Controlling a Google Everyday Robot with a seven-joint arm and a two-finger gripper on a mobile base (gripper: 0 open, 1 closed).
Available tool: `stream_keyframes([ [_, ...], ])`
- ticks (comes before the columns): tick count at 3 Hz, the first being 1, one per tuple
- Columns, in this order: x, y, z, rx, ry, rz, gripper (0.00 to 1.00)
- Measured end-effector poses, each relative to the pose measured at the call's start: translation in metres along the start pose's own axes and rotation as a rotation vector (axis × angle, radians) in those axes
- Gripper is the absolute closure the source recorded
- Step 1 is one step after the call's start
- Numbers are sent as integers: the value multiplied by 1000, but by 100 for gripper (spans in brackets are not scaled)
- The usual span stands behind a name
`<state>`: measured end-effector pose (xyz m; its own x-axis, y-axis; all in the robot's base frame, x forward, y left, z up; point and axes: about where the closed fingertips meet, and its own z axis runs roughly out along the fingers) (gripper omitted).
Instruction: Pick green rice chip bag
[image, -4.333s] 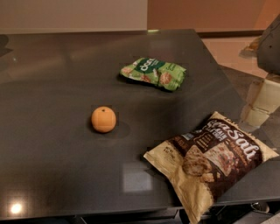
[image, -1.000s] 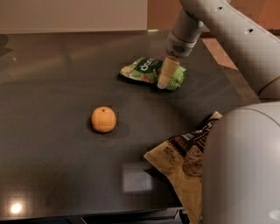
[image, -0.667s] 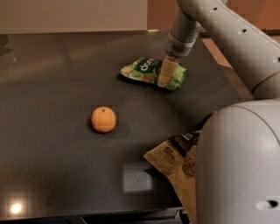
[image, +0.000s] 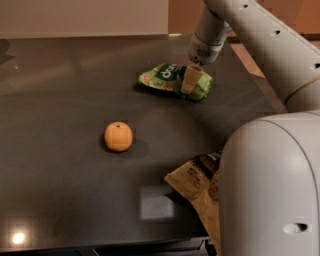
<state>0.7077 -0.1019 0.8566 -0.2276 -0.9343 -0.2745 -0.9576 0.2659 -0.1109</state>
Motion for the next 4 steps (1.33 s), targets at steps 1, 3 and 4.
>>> stream_keyframes([
  [1,-7,10,-18,-26,-38,-23,88],
  [3,-29,30,-75,-42,-137,-104,100],
  [4,-37,33,-102,-19,-181,-128,100],
])
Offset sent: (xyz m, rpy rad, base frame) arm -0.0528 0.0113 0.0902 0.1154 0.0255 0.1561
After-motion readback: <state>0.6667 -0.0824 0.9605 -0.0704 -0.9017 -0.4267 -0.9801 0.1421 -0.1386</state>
